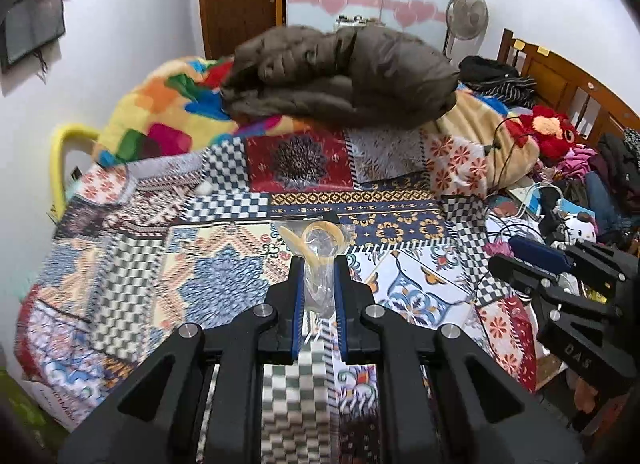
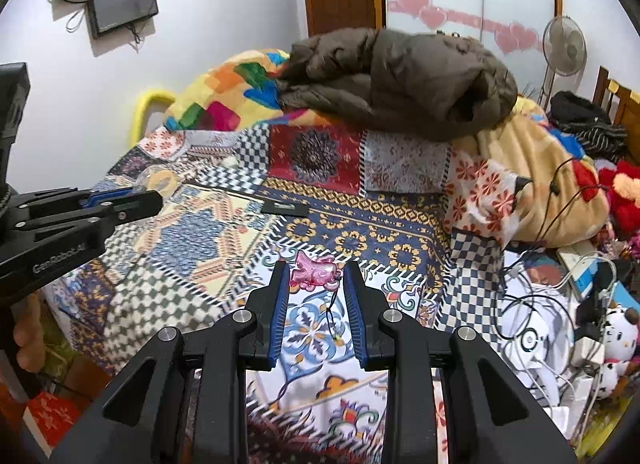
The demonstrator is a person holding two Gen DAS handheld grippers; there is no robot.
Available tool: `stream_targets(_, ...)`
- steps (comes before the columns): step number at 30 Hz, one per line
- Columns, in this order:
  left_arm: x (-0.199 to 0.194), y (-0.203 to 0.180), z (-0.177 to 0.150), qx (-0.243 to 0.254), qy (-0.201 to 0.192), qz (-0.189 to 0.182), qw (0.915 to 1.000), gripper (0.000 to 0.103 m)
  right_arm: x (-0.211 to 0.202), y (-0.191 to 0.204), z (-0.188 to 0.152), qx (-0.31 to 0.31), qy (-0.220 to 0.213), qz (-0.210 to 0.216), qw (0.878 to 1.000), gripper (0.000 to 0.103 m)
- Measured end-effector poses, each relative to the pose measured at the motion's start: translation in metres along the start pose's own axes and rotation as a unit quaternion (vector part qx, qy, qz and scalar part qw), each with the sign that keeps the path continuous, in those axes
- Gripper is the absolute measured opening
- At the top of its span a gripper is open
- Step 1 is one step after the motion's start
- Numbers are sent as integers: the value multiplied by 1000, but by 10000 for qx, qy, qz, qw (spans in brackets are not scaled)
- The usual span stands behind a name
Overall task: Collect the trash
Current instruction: 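Lift the bag and hair clip and carry both to the bin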
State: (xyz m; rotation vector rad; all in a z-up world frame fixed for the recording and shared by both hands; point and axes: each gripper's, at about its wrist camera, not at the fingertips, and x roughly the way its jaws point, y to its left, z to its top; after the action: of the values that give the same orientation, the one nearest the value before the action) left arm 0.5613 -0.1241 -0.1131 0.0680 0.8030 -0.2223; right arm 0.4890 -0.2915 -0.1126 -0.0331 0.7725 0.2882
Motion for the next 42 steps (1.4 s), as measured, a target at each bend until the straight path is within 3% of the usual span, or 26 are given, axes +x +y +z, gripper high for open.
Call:
stream_targets(11, -111, 8, -46, -136, -415, 140, 9989, 12, -81, 46, -8, -289, -419, 134, 9986, 25)
stream_targets(22, -191, 39, -109, -429, -528, 427, 9968, 12, -125, 109, -28, -640, -580, 465, 9952, 25)
stream_targets(34, -243, 106, -205, -1048, -321, 1142, 9874, 12, -125, 201, -66, -1263, -347, 1063, 9857, 25)
stream_targets(42, -263, 159, -271, -1658, 11, 1430, 9757, 12, -107, 273, -98, -1879, 17, 1532, 9702, 25)
